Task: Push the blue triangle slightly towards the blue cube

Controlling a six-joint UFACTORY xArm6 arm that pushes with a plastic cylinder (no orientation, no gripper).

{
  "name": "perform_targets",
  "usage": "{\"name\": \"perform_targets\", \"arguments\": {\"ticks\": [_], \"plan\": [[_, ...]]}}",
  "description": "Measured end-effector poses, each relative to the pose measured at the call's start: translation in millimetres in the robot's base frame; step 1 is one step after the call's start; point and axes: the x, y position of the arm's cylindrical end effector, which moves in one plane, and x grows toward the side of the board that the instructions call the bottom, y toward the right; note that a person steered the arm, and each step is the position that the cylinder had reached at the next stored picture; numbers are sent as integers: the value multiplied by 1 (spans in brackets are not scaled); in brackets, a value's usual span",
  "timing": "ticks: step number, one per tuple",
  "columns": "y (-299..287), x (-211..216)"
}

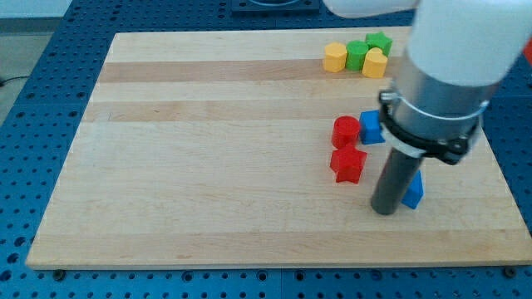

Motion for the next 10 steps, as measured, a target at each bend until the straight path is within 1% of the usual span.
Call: {"name": "perform_targets", "arguments": {"ticks": [1, 2, 3, 4, 5, 6, 7, 8, 10], "plan": [[15, 13], [36, 38], [63, 19], [10, 1], [-14, -19], [-15, -18], [10, 15], [31, 2], [23, -36]]}}
